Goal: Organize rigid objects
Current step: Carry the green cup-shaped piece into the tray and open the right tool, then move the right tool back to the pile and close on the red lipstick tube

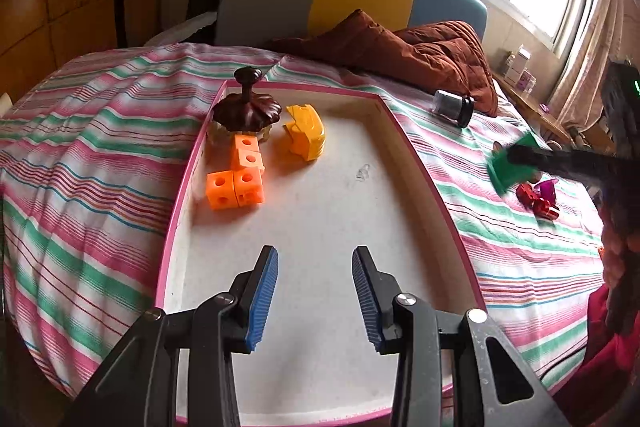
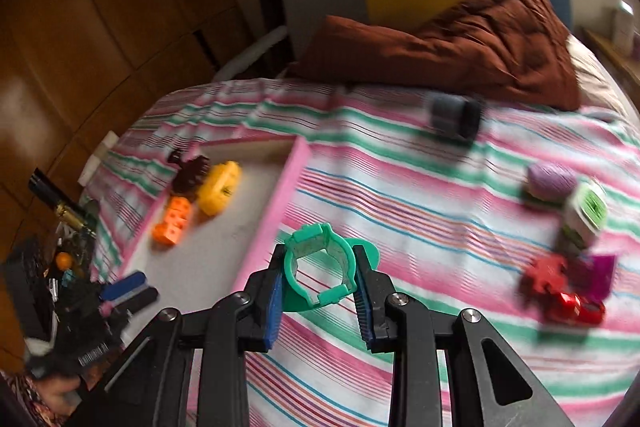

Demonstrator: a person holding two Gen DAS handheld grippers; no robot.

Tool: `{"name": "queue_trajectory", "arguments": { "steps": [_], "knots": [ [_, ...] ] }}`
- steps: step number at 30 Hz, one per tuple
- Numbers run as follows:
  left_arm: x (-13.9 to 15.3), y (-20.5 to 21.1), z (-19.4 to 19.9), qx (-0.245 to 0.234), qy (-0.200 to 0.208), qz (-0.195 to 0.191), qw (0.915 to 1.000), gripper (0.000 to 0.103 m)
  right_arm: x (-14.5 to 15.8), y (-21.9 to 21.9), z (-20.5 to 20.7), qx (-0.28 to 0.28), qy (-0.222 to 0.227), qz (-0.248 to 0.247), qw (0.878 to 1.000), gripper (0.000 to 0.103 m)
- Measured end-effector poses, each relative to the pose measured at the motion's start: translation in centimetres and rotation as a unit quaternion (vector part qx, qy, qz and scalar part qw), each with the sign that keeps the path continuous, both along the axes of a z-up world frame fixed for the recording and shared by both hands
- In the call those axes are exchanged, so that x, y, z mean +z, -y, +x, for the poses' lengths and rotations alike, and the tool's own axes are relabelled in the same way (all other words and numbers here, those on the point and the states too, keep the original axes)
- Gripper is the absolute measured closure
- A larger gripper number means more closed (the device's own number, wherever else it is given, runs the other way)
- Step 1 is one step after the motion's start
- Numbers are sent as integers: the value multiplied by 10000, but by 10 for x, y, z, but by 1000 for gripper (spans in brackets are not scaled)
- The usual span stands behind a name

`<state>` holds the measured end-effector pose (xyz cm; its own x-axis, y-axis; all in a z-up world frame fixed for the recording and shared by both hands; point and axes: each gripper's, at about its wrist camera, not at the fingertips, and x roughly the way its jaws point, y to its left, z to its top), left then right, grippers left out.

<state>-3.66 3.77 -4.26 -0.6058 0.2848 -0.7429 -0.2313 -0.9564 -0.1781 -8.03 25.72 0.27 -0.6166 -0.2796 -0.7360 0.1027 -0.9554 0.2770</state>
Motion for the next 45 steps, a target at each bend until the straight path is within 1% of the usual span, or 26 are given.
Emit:
{"name": "queue_trajectory", "arguments": {
  "steps": [6, 10, 14, 17, 24, 28, 34, 35, 36, 38, 40, 42, 45],
  "knots": [
    [2, 1, 4, -43, -42, 35, 10000, 64, 14, 49, -32, 383, -105, 127, 9991, 72],
    [3, 1, 6, -99, -27, 34, 9999, 65, 11, 83, -59, 677, 55, 365, 9970, 72],
    [3, 4, 7, -93, -22, 26, 10000, 64, 5, 105, -81, 813, 159, 564, 9950, 72],
    [3, 7, 6, -57, 7, 83, 9999, 64, 0, 112, -92, 840, 237, 711, 9936, 72],
    [3, 11, 4, -1, 63, 163, 9998, 65, -16, 122, -116, 916, 418, 1265, 9868, 72],
    [4, 10, 4, -15, 55, 167, 9998, 65, -20, 124, -130, 886, 440, 1383, 9854, 72],
    [3, 11, 4, -35, 70, 177, 9998, 65, -28, 125, -142, 852, 447, 1369, 9859, 71],
    [3, 11, 3, -27, 68, 182, 9998, 64, -29, 125, -142, 809, 436, 1428, 9855, 67],
    [3, 12, 3, -15, 67, 191, 9998, 64, -29, 125, -142, 812, 430, 1379, 9862, 65],
    [2, 13, 1, -9, 79, 203, 9998, 64, -27, 121, -139, 766, 400, 1234, 9886, 57],
    [1, 13, 1, 4, 82, 216, 9997, 64, -24, 116, -134, 668, 345, 1093, 9912, 55],
    [1, 13, 1, -11, 89, 208, 9997, 64, -20, 111, -127, 581, 300, 937, 9935, 55],
    [1, 11, 3, -36, 79, 207, 9997, 64, -16, 106, -116, 510, 270, 816, 9950, 52]
  ]
}}
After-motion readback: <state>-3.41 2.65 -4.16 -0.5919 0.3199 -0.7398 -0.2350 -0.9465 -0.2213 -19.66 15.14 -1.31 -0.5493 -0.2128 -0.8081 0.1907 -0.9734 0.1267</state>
